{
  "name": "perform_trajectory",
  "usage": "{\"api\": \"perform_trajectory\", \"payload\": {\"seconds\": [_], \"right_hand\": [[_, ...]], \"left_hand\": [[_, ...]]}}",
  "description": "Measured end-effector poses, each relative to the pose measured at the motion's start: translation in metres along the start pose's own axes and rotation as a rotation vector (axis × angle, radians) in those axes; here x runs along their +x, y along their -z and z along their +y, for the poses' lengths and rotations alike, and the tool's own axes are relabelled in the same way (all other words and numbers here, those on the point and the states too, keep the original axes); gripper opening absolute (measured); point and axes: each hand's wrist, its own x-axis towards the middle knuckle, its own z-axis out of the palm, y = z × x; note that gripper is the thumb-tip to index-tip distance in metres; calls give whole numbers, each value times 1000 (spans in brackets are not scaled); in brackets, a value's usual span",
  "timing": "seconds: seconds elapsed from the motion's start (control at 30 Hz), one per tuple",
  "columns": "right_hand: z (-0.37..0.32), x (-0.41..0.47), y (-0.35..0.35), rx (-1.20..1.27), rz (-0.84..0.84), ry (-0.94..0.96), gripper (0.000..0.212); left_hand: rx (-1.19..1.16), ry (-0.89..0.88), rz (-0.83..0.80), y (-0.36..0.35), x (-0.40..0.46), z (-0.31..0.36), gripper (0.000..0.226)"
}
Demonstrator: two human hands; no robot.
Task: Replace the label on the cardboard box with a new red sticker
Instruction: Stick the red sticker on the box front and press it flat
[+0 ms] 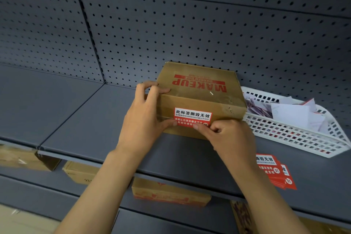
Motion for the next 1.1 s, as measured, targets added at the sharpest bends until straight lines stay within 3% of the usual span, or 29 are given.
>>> {"api": "perform_trajectory", "payload": {"seconds": [0.17, 0.4, 0.6, 0.9, 1.1], "right_hand": [[16, -6, 8, 15, 15, -26, 68], [-2, -10, -1, 33, -41, 9, 62], [-7, -5, -5, -34, -10, 1, 65], [27, -12, 7, -46, 37, -82, 71], [36, -17, 18, -18, 39, -58, 61]], "left_hand": [[-12, -4, -37, 3, 1, -4, 81], [-54, -4, -46, -3, 0, 2, 101], [-1, 28, 39, -11, -1, 4, 92], [-83, -11, 12, -12, 1, -6, 89], [-124, -10, -48, -6, 1, -10, 86]]}}
